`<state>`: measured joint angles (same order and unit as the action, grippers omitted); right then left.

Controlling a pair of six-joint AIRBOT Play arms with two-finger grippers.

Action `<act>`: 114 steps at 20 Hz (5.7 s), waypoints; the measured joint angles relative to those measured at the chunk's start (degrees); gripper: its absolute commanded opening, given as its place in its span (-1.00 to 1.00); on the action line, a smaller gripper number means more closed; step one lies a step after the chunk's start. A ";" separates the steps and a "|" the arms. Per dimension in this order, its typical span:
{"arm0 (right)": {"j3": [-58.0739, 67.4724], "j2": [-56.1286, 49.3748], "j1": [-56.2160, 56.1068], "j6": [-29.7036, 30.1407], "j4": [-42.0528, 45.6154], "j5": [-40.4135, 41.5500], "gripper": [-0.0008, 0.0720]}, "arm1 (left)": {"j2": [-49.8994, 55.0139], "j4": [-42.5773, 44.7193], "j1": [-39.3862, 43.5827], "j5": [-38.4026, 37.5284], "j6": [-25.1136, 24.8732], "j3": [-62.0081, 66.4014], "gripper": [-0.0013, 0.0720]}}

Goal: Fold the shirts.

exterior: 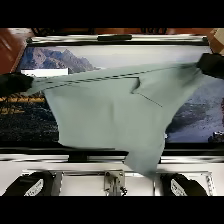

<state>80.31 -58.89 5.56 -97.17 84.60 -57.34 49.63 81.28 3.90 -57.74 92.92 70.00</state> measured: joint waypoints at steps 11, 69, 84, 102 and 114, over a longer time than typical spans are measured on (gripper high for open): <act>-2.95 -28.68 -1.46 -6.40 -20.94 21.07 -0.54 | 29.81 -11.87 -0.11 23.93 3.28 -2.12 -0.20; 13.11 18.45 0.68 23.17 -17.16 8.41 -0.77 | -9.94 -22.73 -16.76 6.86 -10.91 28.98 -0.88; 11.21 13.05 0.70 13.57 -4.52 -22.88 -0.77 | -13.90 -11.21 -16.74 -9.49 -1.40 13.20 -0.88; -5.84 -32.92 -9.01 8.81 -12.63 29.49 -0.77 | 34.75 -21.16 -11.13 28.79 -2.97 -5.03 -0.88; -11.56 -27.26 -10.62 6.45 -3.15 -5.18 -0.77 | 35.34 -17.73 -14.58 5.64 -18.78 -5.77 -0.88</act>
<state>68.75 -86.15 -5.06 -90.72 81.45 -62.52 84.97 63.55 -10.68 -52.10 74.15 64.23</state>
